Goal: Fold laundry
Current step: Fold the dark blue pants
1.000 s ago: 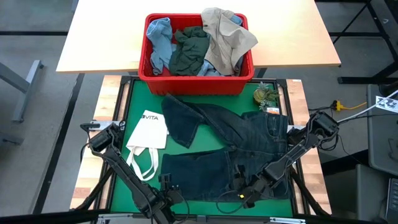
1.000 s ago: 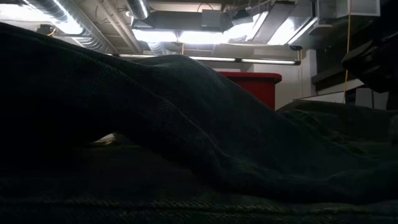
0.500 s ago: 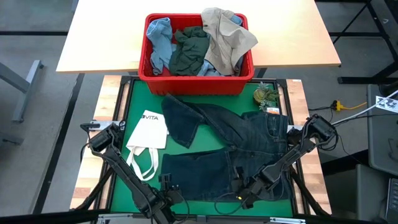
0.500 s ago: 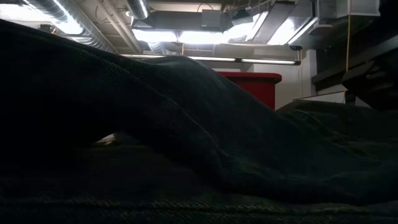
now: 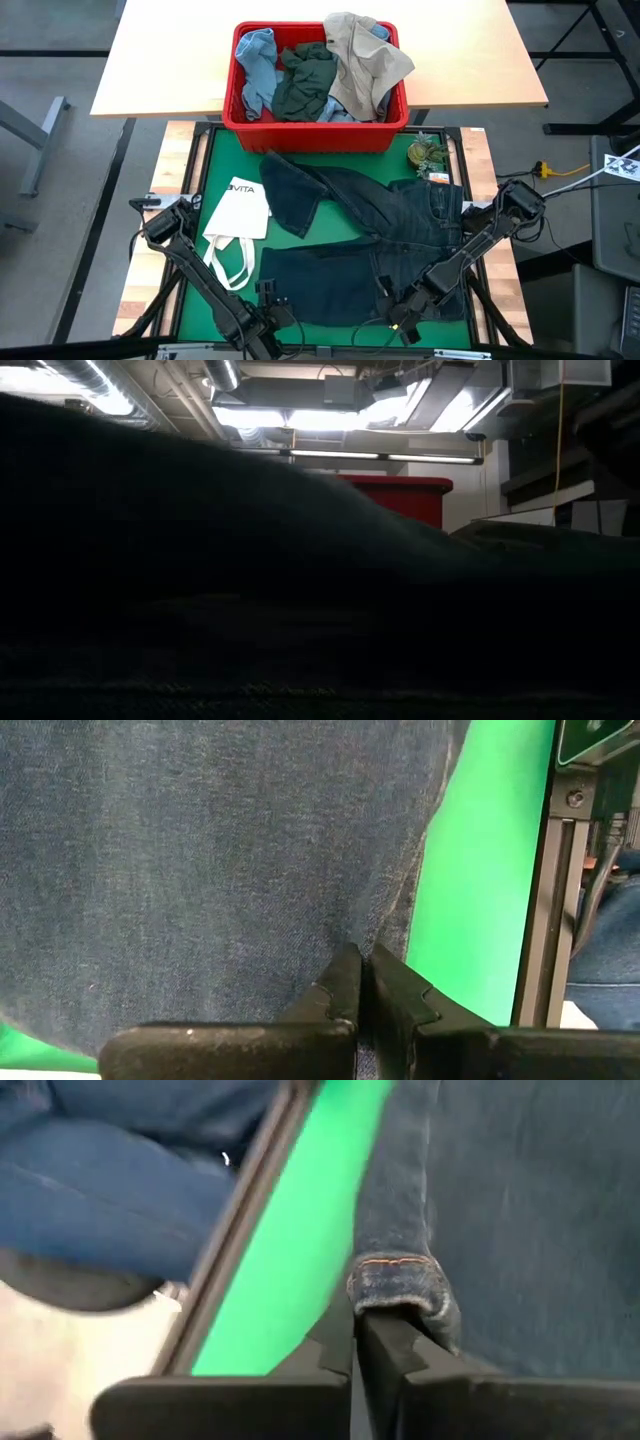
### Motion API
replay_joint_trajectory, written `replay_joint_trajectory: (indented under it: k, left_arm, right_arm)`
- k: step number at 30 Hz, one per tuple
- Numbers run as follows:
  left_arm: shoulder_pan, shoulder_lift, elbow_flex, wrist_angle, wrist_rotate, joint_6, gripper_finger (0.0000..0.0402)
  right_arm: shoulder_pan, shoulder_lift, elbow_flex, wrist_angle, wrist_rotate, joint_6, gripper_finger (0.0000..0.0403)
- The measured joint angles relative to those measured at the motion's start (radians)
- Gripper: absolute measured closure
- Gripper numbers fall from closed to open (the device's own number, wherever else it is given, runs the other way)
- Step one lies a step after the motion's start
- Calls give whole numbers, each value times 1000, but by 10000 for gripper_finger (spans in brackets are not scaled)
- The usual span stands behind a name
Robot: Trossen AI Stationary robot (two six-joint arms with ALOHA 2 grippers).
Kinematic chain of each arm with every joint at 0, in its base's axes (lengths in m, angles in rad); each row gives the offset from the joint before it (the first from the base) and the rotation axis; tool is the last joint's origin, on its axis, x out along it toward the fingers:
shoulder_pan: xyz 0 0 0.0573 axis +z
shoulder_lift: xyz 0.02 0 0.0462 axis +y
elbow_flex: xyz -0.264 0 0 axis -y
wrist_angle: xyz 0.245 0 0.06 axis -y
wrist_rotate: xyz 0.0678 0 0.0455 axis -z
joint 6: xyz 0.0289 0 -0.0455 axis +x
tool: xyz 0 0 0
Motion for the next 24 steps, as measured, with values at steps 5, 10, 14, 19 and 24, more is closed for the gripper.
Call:
replay_joint_trajectory:
  k: [5,10,14,19,24]
  left_arm:
    - [0,0,0,14,5,-1,397]
    - [7,0,0,23,71,-16,382]
    - [20,0,0,22,120,-61,341]
    - [26,0,0,23,127,-56,285]
    - [27,0,0,29,125,-53,246]
  right_arm:
    - [-3,1,1,-126,6,4,388]
    - [-3,1,1,-130,6,5,387]
    - [-3,1,1,-117,-19,4,386]
    - [-3,1,1,-116,-54,-21,383]
    - [-3,2,1,-83,-92,-26,349]
